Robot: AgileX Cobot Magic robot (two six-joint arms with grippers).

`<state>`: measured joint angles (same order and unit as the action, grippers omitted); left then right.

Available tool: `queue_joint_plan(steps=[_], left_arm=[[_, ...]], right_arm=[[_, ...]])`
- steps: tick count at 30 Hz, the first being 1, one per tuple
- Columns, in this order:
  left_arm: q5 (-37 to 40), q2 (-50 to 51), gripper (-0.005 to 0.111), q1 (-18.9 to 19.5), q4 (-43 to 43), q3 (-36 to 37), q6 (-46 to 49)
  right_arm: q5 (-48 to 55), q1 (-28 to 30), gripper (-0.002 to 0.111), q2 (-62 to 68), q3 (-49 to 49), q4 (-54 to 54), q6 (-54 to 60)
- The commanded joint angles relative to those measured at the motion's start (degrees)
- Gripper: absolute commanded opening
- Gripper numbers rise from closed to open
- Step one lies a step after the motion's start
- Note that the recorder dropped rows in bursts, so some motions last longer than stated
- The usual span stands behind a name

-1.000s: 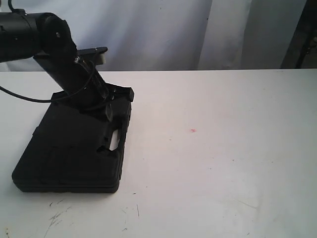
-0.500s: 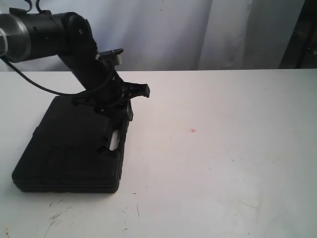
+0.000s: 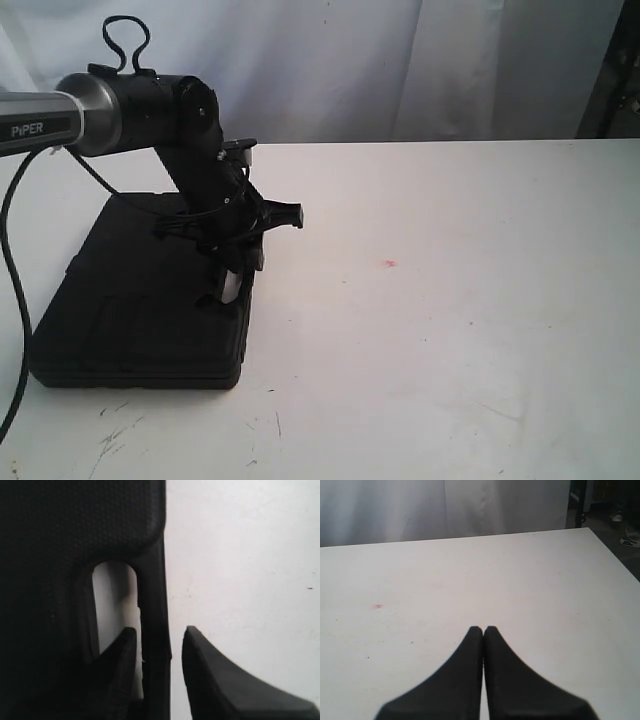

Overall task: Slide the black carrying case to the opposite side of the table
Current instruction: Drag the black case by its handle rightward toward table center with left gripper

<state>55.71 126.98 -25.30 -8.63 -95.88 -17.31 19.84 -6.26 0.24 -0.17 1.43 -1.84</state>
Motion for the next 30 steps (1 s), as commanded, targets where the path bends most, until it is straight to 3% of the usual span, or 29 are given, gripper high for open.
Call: queue_joint_plan(steps=[1,12,14,16,18,22,30], left_arm=[[-1.6,0.3,0.031,-0.2,0.3,-0.5,-0.6],[-1.1,3.1,0.03,-0.2,0.1,-0.5,-0.6],[-1.3,3.0,0.025,-0.2,0.1,-0.5,-0.6],[-1.2,3.0,0.006,-0.3,-0.4,-0.5,-0.6],[-0.6,3.0,0.0,-0.3,-0.7,-0.5,-0.6],[-0.5,3.0,0.0,-0.6,-4.6,-0.5,-0.6],[-5.9,3.0,0.0,-6.4,-6.4,-0.5,-3.6]], right_arm=[[-0.1,0.4,0.0,-0.2,0.2,0.0,-0.2],[-0.1,0.4,0.0,-0.2,0.2,0.0,-0.2],[-0.1,0.4,0.0,-0.2,0.2,0.0,-0.2],[-0.1,0.4,0.0,-0.2,0.2,0.0,-0.2],[-0.1,0.4,0.0,-0.2,0.2,0.0,-0.2],[-0.1,0.4,0.0,-0.2,0.2,0.0,-0.2],[-0.1,0.4,0.0,-0.2,0.2,0.0,-0.2]])
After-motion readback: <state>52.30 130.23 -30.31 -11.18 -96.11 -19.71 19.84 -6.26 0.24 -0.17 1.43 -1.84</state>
